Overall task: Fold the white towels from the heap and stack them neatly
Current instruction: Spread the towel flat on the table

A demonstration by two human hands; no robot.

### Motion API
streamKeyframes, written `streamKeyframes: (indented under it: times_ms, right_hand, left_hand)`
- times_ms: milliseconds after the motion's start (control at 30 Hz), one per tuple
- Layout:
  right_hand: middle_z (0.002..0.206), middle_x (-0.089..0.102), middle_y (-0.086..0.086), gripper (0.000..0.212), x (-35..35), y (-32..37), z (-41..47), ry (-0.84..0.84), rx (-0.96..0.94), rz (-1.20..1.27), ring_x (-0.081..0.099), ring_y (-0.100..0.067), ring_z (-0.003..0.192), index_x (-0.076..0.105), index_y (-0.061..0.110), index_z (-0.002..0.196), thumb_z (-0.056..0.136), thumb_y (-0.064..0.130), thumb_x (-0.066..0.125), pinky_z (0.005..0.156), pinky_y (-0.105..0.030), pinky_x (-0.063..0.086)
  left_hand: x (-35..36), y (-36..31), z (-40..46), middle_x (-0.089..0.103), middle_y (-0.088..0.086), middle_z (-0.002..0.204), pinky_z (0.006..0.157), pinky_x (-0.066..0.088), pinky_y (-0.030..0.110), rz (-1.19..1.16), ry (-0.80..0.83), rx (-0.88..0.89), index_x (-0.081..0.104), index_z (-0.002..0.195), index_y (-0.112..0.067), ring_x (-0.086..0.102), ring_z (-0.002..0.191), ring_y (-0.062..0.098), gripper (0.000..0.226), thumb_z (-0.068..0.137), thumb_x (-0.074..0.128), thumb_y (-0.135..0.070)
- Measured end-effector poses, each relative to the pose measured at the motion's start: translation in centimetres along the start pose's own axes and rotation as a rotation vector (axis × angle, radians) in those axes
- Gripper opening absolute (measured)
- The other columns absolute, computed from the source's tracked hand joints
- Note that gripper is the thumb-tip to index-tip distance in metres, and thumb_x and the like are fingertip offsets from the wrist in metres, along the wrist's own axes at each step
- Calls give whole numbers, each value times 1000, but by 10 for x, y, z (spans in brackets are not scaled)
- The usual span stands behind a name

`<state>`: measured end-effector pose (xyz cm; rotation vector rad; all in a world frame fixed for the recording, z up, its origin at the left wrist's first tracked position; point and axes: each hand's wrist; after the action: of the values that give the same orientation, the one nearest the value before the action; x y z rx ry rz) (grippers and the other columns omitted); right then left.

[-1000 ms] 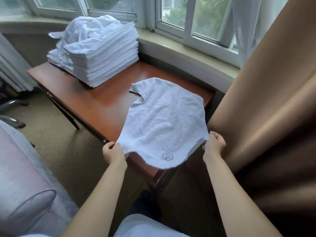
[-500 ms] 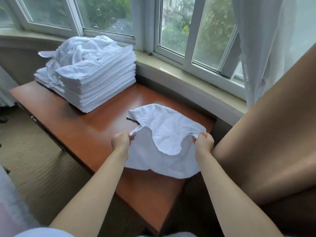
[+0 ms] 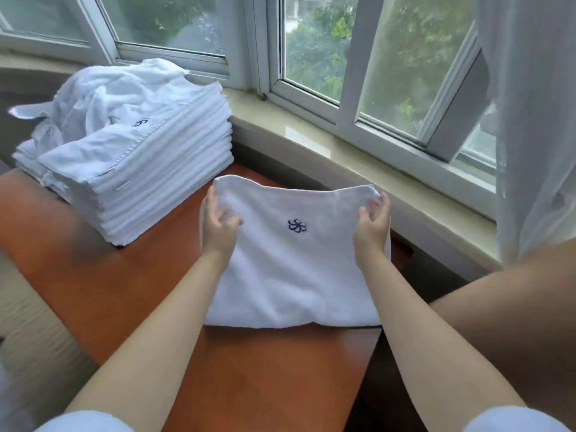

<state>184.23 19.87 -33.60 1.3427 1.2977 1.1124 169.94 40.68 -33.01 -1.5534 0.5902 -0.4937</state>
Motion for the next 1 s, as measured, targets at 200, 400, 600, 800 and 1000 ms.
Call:
streamKeyframes:
  times_ms: [200,400,600,800,1000]
  right_hand:
    - [151,38,-3,49,10,-77,-10,259,230,-252,38,-18,137,36,18,147,100,9,44,105,-27,33]
    - [141,49,-2,38,-18,-107,-41,274,135,-504,43,-17,131,53,13,133,97,7,46,103,-19,31]
    - [141,46,-3,42,-53,-109,-62,-12,121,-1026,37,-24,132,53,19,131,89,15,54,116,-38,21]
    - [144,39,-11,64,-94,-117,-79,-194,378,-751,43,-35,126,31,17,144,88,24,61,105,-52,39]
    - [98,64,0,29,-101,-103,-91,-108,334,-250,60,-17,82,58,16,115,87,11,61,62,-26,47]
  left_hand:
    - [30,67,-8,41,5,150,106,36,27,387,291,-240,35,148,-18,42,134,18,67,88,52,5]
    - [21,98,-46,47,-1,145,111,25,23,687,290,-76,58,130,-15,36,137,15,47,85,54,-2]
    - [-13,109,-83,45,3,139,100,38,28,793,64,-187,56,128,-12,47,124,22,44,86,53,-4]
    - [-50,110,-101,43,15,139,99,41,43,783,-285,-414,41,142,-12,43,125,36,62,83,61,-12]
    - [-65,108,-107,65,1,90,61,45,28,291,-68,-488,59,116,-14,58,73,18,27,90,61,-22]
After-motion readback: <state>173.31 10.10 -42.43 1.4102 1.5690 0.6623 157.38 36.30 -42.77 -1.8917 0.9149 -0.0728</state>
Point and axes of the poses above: each hand's wrist, its own z-axis towards the middle knuckle, its own x-axis out of the palm, y = z × x
